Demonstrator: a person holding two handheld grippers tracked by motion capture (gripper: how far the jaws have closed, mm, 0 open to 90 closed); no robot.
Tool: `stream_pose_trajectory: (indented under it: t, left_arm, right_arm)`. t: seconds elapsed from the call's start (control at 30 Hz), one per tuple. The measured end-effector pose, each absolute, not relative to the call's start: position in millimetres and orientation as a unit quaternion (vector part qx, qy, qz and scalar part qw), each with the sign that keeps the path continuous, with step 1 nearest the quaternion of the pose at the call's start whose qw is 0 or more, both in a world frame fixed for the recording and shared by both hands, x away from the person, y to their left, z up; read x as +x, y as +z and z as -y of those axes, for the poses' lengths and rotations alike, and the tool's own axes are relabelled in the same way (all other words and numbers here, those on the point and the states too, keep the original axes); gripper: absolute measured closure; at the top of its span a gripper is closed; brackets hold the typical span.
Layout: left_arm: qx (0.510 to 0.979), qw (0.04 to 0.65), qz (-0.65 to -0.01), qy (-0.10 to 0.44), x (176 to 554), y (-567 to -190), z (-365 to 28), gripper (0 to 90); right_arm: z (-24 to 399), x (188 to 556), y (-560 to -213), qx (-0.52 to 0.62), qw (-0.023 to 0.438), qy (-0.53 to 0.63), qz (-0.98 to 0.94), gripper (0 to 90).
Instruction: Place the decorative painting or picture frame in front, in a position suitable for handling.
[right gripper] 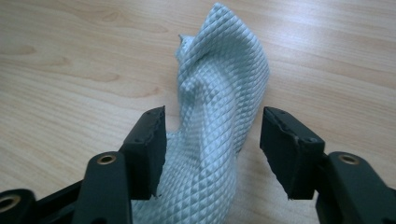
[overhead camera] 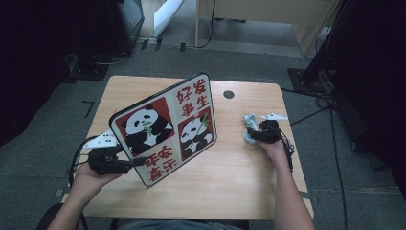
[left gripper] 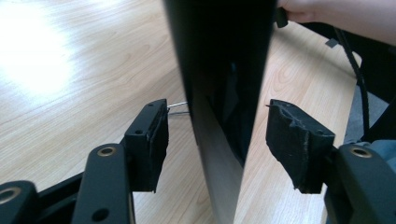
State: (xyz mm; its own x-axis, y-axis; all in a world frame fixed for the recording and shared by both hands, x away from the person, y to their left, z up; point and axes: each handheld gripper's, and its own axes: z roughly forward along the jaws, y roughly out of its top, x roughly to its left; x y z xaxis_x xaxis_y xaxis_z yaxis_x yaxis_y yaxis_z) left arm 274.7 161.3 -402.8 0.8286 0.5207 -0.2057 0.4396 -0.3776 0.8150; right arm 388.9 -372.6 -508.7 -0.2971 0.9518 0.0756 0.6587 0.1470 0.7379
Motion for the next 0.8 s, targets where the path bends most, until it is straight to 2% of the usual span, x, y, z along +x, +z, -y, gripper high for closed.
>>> stream_pose_trajectory:
  t: [0.1, 0.27, 0.43, 0.8]
  left_arm:
    - [0.827, 0.478, -0.291, 0.043, 275, -403, -161, 41.0]
    - [0.826, 0.48, -0.291, 0.042, 275, -403, -161, 41.0]
    - [0.826, 0.481, -0.291, 0.041, 275, -404, -160, 41.5]
    - [0.819, 0.487, -0.302, 0.043, 275, -404, -163, 45.2]
  right_arm:
    - [372, 392, -512, 0.557, 0.212, 0.352, -0.722, 47.3]
    - [368, 393, -518, 0.556, 0.206, 0.351, -0.724, 49.3]
    - [369, 392, -520, 0.557, 0.217, 0.353, -0.719, 55.3]
    - [367, 389, -523, 0.553, 0.236, 0.354, -0.716, 56.1]
